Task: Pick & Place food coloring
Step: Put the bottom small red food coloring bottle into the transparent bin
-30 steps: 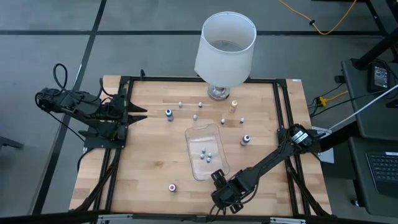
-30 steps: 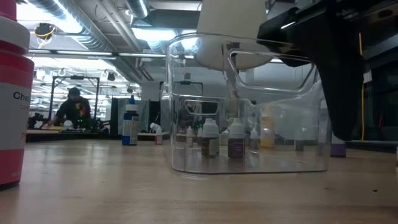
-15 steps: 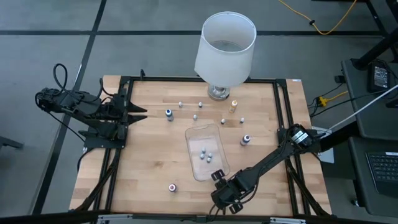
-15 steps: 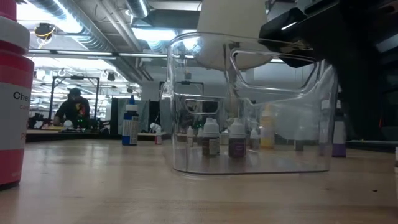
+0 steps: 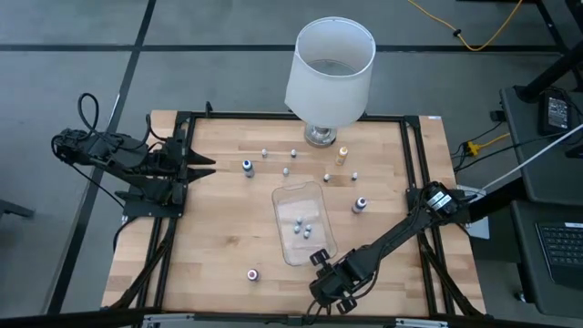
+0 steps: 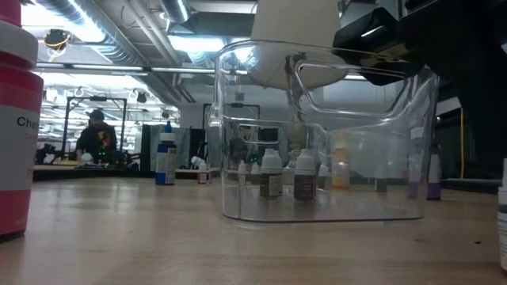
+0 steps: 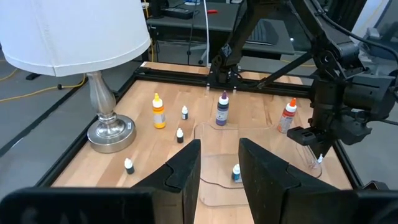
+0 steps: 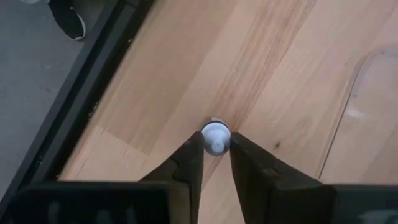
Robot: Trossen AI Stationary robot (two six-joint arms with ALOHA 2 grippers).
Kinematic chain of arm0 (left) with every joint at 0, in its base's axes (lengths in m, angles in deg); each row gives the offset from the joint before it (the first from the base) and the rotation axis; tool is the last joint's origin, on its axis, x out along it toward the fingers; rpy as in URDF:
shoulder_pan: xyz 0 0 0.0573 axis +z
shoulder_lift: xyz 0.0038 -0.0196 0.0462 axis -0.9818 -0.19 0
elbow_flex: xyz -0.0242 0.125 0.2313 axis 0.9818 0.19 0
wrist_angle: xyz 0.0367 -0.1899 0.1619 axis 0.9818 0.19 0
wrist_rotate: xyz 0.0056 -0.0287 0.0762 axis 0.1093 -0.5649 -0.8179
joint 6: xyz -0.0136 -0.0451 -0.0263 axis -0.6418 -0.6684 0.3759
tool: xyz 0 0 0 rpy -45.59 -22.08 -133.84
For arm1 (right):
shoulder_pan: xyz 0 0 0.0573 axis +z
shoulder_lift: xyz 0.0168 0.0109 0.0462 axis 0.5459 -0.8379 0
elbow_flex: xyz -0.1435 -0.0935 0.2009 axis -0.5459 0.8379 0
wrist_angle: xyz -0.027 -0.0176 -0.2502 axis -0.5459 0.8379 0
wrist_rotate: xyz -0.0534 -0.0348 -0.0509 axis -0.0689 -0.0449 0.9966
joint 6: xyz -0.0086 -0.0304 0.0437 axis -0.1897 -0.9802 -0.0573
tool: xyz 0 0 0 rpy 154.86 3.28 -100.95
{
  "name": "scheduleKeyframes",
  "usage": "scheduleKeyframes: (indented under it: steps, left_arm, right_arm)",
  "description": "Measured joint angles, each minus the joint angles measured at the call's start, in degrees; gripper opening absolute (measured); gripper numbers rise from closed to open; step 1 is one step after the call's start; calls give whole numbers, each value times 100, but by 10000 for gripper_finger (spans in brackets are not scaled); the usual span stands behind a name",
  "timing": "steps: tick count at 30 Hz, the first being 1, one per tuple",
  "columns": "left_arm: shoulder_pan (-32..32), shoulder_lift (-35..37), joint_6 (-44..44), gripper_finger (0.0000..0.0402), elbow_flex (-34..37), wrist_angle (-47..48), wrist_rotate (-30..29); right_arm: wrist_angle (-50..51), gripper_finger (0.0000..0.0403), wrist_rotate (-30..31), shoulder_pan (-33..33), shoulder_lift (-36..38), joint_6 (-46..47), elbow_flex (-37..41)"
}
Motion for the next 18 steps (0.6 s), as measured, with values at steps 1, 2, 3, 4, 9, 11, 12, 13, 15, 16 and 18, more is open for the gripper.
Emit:
scheduleKeyframes:
  steps: [1,2,3,4,9,11,12,13,15,16,18]
  left_arm:
    - [-1,2,0,104,0,0,0]
    - [0,0,1,104,0,0,0]
    - [0,1,1,104,0,0,0]
    - [0,1,2,104,0,0,0]
    - [1,0,2,104,0,52,0]
    - [-1,2,2,104,0,82,0]
    - [-1,0,4,104,0,83,0]
    - [0,0,4,104,0,85,0]
    - [1,2,4,104,0,84,0]
    - [-1,2,4,104,0,85,0]
    - [-1,2,7,104,0,85,0]
  right_arm:
    - [0,75,-1,0,0,0,0]
    - [0,70,-4,0,0,0,0]
    - [0,67,-4,0,0,0,0]
    - [-2,64,-8,0,9,0,0]
    - [55,59,-58,4,48,-2,4]
    - [57,62,-59,4,50,7,4]
    - [60,63,-59,4,52,7,4]
    - [82,64,-59,4,52,7,0]
    - [294,63,-54,4,52,-1,-86]
    - [395,62,-43,4,53,-24,-156]
    - [660,58,22,4,59,-55,-294]
